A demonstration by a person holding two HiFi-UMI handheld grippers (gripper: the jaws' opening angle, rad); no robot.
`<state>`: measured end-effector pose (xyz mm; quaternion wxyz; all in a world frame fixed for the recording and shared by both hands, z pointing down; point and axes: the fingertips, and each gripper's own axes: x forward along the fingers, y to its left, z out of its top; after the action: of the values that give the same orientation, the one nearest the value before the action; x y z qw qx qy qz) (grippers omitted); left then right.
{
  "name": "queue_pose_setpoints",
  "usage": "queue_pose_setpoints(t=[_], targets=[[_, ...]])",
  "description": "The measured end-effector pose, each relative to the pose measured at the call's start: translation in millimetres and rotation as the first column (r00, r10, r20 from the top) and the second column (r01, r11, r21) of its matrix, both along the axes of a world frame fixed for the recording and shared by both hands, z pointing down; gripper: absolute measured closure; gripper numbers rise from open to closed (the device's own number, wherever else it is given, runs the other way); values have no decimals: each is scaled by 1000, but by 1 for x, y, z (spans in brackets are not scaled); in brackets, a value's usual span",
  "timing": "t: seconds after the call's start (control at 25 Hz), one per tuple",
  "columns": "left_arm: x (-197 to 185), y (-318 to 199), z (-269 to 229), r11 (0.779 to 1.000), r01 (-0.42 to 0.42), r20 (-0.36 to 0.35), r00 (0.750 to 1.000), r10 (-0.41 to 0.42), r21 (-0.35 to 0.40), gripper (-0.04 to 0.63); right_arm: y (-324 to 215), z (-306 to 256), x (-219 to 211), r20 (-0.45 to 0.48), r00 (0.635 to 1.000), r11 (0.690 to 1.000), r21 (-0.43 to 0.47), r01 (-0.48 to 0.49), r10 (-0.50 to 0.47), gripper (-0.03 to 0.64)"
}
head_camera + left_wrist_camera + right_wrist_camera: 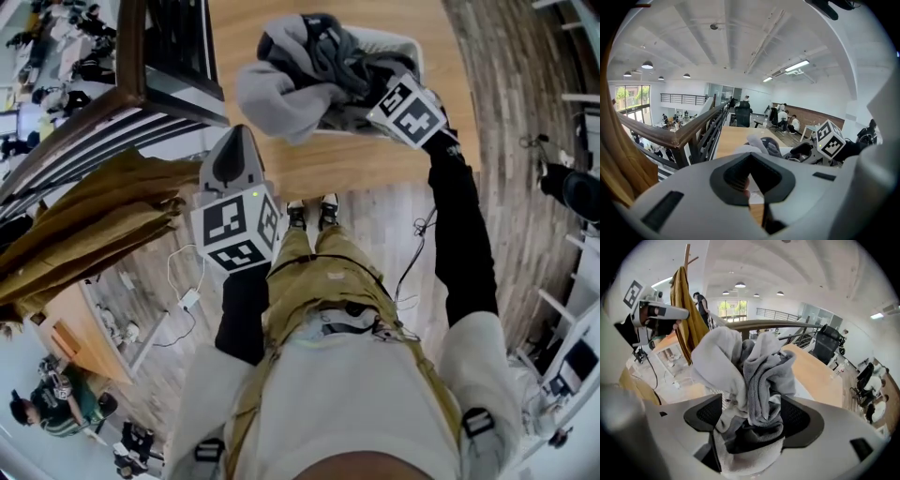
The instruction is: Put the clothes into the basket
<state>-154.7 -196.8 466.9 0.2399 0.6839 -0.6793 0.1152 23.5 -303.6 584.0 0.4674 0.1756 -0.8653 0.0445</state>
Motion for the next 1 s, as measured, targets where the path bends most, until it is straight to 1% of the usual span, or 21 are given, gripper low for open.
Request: queue_pose_setpoints(t=[0.08, 0.2, 0.32, 0.4, 0.52, 0.64, 0.72, 0.8, 1.0], targets=[[9, 3, -9, 1000, -20, -2, 1000, 20, 20, 595, 7, -17, 5, 67, 996, 999, 4, -54, 53, 224], [21, 3, -26, 997, -50, 0, 999, 50, 64, 595, 16, -44, 11, 154, 981, 992, 26, -124, 119, 228], [29, 4, -44, 992, -71, 4, 997, 71, 103, 595, 27, -68, 15, 219, 962, 984, 40, -173, 160, 263], [33, 6, -57, 989, -80, 7, 997, 80, 125, 595, 35, -86, 16, 268, 945, 977, 59, -207, 184, 307], [40, 6, -76, 982, -94, 13, 996, 94, 165, 595, 45, -117, 16, 362, 909, 962, 91, -257, 209, 387], [46, 5, -95, 972, -109, 20, 994, 107, 209, 595, 55, -146, 15, 443, 864, 942, 112, -318, 239, 463], [49, 1, -107, 963, -121, 26, 993, 118, 241, 595, 59, -162, 11, 494, 830, 929, 107, -355, 260, 497], [53, -1, -118, 954, -133, 32, 991, 129, 268, 595, 65, -175, 5, 534, 800, 922, 93, -377, 273, 516], [63, 0, -139, 935, -162, 51, 987, 154, 314, 595, 75, -202, 3, 585, 747, 893, 82, -442, 316, 563]])
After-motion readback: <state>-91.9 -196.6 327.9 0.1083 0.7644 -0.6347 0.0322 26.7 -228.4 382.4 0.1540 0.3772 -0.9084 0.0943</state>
